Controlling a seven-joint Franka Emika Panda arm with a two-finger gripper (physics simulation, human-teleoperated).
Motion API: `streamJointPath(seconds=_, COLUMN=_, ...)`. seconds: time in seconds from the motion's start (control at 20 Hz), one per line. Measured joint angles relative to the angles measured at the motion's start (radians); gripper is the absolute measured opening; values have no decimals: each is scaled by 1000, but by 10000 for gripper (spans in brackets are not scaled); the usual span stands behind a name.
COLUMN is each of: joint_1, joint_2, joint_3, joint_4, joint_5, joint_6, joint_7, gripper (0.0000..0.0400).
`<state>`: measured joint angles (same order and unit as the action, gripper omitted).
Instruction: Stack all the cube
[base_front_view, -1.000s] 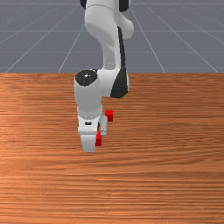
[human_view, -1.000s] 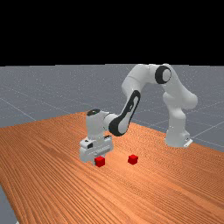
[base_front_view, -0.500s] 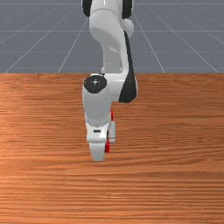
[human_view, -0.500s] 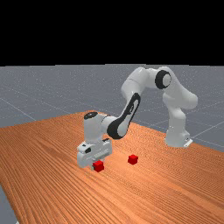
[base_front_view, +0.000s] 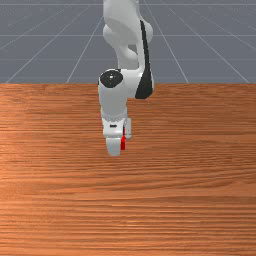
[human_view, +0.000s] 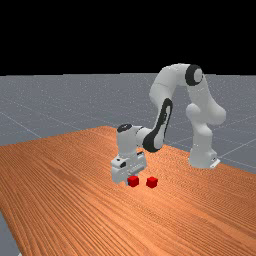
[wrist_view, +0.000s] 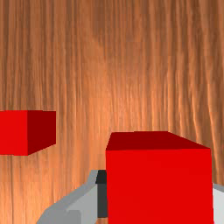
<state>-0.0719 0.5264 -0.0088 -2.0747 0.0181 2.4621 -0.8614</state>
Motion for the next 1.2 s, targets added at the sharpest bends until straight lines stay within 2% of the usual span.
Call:
streamJointPath(seconds=0.1, joint_1=-6, joint_2=-76, joint_3=0, joint_4=-147, joint_5=3, joint_6=94, joint_7=-9, gripper=195)
streamJointPath(seconds=0.3, joint_1=-11, joint_2=-156, joint_3=-2, joint_4=-300, joint_5=10, joint_6=174, joint_7=-9, gripper=195)
streamJointPath(seconds=0.6, joint_1=-3, joint_2=-181, joint_3=0, joint_4=-343, joint_5=6, joint_6=173, joint_7=-3, gripper=195)
streamJointPath(seconds=0.85, joint_1=-10, joint_2=-210, joint_3=6, joint_4=-401, joint_5=16, joint_6=213, joint_7=-14, gripper=195)
streamJointPath(seconds=1.2, joint_1=21, joint_2=-212, joint_3=14, joint_4=-407, joint_5=9, joint_6=221, joint_7=28, gripper=195)
